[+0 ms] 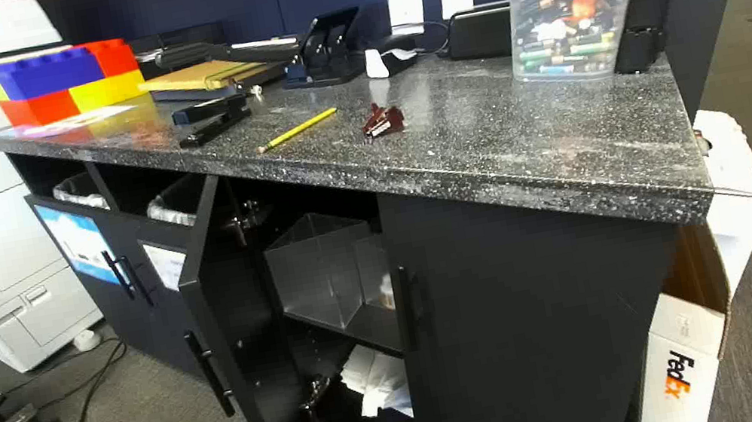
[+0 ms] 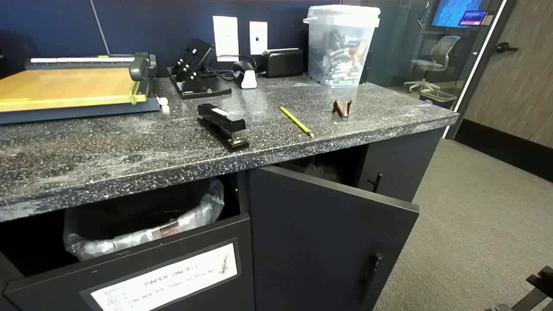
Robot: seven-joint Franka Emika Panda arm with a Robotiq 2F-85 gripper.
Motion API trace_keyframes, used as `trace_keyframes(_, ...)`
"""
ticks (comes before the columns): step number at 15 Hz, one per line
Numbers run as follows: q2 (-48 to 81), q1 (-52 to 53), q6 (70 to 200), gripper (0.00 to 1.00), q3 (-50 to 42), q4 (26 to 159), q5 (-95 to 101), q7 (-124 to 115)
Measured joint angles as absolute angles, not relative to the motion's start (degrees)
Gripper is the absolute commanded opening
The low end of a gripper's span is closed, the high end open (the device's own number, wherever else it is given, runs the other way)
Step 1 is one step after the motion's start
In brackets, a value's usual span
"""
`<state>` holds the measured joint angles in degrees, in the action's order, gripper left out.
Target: Close the left cabinet door
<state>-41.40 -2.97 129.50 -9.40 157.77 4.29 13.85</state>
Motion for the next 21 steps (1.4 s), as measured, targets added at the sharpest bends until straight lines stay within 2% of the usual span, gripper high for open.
trace_keyframes(15, -41.1, -2.9, 129.5, 1.00, -9.0, 157.9, 4.2, 13.0)
trace_keyframes(21, -31.4, 0.8, 137.9, 1.00, 3.8, 159.4, 0.6, -6.7)
